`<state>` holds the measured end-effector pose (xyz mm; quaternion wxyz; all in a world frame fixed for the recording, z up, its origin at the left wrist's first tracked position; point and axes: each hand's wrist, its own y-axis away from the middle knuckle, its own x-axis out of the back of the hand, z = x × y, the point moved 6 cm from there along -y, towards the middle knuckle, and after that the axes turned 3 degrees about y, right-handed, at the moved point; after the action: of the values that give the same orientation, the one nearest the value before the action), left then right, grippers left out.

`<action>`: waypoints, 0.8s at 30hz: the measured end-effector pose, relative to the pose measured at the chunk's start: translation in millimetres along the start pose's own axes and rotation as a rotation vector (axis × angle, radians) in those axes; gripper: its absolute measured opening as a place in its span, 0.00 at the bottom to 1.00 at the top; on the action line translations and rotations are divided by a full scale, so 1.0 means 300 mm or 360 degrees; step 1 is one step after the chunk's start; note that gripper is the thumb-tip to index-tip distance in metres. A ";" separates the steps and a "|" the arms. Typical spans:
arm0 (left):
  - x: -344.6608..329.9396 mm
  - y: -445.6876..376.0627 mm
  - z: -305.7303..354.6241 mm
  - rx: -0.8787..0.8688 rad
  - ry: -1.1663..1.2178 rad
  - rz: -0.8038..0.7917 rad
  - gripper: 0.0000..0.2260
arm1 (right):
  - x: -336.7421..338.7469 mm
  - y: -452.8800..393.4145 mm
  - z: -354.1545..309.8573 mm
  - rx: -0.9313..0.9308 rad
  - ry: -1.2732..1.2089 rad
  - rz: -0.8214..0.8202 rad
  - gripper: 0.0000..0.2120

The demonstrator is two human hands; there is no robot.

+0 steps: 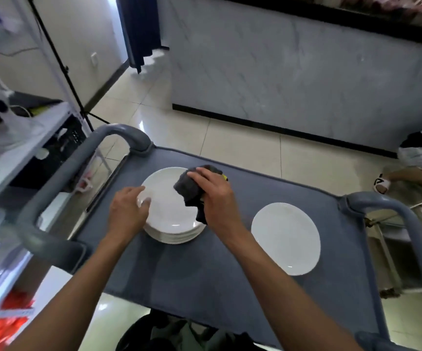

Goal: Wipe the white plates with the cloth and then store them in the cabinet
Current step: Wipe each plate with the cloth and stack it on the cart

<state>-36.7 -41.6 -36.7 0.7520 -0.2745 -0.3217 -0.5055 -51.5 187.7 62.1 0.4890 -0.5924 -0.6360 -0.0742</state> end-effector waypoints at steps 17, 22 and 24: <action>-0.023 -0.029 -0.151 0.0312 0.0336 -0.0172 0.16 | -0.338 -0.054 -0.021 0.0106 0.0199 -0.0359 0.24; -0.032 -0.043 -0.157 0.0420 0.0428 -0.0221 0.15 | -0.395 -0.028 0.003 0.0128 0.0142 -0.0664 0.23; -0.034 -0.048 -0.156 0.0449 0.0471 -0.0217 0.13 | -0.424 0.005 0.022 0.0149 0.0171 -0.0896 0.26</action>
<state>-43.4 -75.2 -73.3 0.7862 -0.0668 -0.2932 -0.5398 -76.6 105.9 -32.4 0.5089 -0.3647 -0.7513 -0.2088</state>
